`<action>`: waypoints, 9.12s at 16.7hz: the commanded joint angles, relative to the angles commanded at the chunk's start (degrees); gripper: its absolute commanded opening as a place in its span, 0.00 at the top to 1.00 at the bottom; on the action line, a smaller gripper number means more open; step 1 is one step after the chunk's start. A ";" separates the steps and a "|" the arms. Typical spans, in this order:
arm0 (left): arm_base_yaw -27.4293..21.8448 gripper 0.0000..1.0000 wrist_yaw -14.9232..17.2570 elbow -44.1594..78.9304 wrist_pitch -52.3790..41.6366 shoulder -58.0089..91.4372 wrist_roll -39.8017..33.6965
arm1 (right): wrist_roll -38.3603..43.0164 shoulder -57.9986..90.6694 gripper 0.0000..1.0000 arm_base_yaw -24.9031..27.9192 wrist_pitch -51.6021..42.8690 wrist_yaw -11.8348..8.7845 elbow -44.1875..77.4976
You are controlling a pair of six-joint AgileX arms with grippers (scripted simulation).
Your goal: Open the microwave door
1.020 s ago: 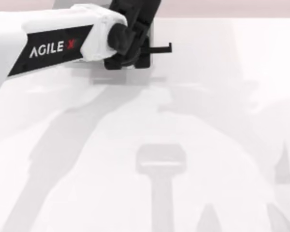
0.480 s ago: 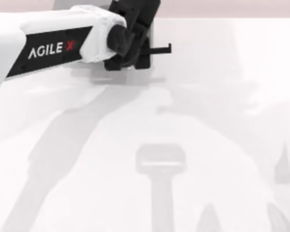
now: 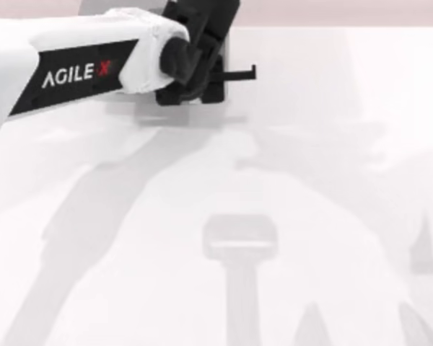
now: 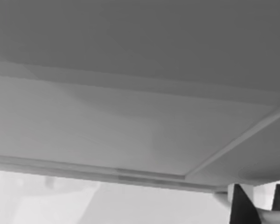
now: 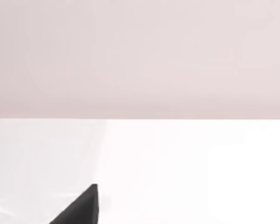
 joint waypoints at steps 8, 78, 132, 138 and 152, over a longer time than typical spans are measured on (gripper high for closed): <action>0.00 1.00 0.00 0.00 0.00 0.00 0.00 | 0.00 0.00 0.00 0.00 0.00 0.00 0.00; 0.77 1.00 5.65 -9.02 5.22 -5.52 7.13 | 0.00 0.00 0.00 0.00 0.00 0.00 0.00; 2.70 1.00 10.60 -15.90 8.94 -10.41 13.90 | 0.00 0.00 0.00 0.00 0.00 0.00 0.00; 2.70 1.00 10.60 -15.90 8.94 -10.41 13.90 | 0.00 0.00 0.00 0.00 0.00 0.00 0.00; 3.83 1.00 13.83 -19.29 10.39 -12.83 17.76 | 0.00 0.00 0.00 0.00 0.00 0.00 0.00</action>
